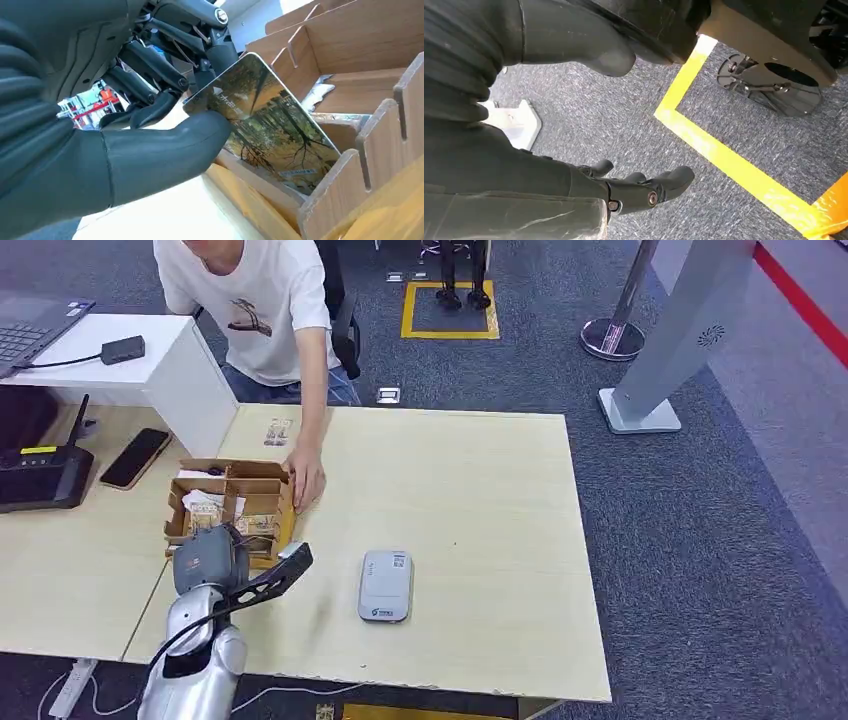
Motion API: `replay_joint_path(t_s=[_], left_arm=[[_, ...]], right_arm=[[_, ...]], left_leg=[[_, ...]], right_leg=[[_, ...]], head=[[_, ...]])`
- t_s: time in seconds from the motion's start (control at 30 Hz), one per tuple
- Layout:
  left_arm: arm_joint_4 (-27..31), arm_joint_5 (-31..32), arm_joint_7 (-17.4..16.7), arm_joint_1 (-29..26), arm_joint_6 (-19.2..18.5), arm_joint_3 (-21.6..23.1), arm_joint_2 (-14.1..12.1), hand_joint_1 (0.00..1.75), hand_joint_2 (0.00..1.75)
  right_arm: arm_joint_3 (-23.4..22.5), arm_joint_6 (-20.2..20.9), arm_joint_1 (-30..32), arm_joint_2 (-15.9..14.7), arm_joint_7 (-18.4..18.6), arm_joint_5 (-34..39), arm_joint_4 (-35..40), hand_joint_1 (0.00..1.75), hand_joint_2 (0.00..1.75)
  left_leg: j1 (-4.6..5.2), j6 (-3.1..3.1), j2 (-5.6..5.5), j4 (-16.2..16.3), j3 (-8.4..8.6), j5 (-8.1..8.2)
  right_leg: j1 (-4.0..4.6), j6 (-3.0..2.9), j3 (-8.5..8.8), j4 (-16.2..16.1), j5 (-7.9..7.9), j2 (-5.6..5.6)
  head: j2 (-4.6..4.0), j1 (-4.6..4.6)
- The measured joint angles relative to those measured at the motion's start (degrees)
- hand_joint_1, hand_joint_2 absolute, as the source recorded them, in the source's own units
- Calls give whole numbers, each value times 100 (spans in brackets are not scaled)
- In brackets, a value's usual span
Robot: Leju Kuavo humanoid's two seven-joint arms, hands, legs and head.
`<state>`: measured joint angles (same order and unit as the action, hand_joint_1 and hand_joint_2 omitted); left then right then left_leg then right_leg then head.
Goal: Pass the card to the sensor for recognition and then transmit it.
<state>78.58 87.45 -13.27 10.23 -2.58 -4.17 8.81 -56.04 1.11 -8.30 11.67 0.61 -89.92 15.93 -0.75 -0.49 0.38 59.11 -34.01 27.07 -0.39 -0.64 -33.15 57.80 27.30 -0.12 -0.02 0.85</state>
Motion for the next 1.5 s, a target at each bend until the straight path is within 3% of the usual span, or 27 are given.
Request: replay_joint_path(t_s=[0.3, 0.6, 1.5], left_arm=[[0, 0, -354, 200, -7, 297, -431, 175, 175], [-11, 0, -420, 374, -63, 507, -743, 175, 175], [-240, 0, -400, 397, -33, 627, -802, 175, 175]], right_arm=[[63, 61, -7, 0, 44, 0, -4, 0, 175], [140, 76, -29, 0, 61, 0, -15, 0, 175], [201, 68, -32, -2, 61, 0, -17, 0, 175]], left_leg=[[-1, -4, -1, 0, 0, -5], [0, -2, -1, 0, 0, -6], [0, -2, -1, 0, 0, -6]], right_leg=[[0, -1, -1, 1, -1, 0], [0, -2, -1, 0, -2, 1], [0, -2, -1, 0, -2, 1]], head=[[0, 0], [0, 0], [0, 0]])
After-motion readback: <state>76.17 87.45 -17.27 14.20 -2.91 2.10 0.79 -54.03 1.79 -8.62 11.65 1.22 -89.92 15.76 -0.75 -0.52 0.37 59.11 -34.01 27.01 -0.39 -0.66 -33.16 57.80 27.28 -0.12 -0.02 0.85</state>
